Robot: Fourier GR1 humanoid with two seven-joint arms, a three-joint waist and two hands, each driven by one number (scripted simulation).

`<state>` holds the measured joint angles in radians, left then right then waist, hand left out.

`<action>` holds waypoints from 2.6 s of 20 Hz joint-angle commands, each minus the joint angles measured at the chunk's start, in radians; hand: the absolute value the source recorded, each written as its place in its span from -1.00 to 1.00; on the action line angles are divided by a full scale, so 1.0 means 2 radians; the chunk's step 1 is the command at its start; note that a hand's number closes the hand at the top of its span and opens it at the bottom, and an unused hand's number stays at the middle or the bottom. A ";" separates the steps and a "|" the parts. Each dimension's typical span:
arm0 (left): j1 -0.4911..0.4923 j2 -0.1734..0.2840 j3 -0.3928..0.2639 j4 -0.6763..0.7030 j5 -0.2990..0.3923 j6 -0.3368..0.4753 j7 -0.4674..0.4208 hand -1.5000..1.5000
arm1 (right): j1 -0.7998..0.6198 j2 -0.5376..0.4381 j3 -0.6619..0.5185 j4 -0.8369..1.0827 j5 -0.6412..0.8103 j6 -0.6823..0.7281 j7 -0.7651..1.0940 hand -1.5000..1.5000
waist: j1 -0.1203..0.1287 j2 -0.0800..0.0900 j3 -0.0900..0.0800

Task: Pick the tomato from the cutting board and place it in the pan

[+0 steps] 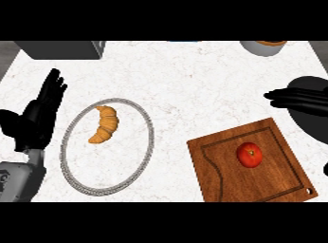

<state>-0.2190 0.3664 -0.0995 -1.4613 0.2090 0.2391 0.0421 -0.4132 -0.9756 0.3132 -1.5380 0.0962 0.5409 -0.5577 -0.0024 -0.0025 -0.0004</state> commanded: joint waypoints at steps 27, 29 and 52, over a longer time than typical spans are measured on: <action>0.005 -0.052 0.048 0.036 -0.043 -0.056 -0.027 0.00 | 0.009 0.163 0.037 0.061 0.258 0.019 0.015 -1.00 | 0.003 0.002 0.000; -0.001 -0.059 0.040 0.004 -0.058 -0.036 0.005 0.00 | -0.014 0.171 0.036 0.068 0.275 0.033 0.030 -1.00 | 0.005 0.001 0.000; -0.032 -0.074 0.073 0.031 -0.089 -0.063 0.013 0.00 | 0.008 0.239 0.034 0.124 0.483 -0.009 0.002 -1.00 | 0.002 0.002 0.000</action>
<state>-0.2594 0.2411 0.0564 -1.4456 0.0637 0.1095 0.0901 -0.3606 -0.5382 0.3956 -1.3431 1.0120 0.5127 -0.5385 0.0022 0.0004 0.0001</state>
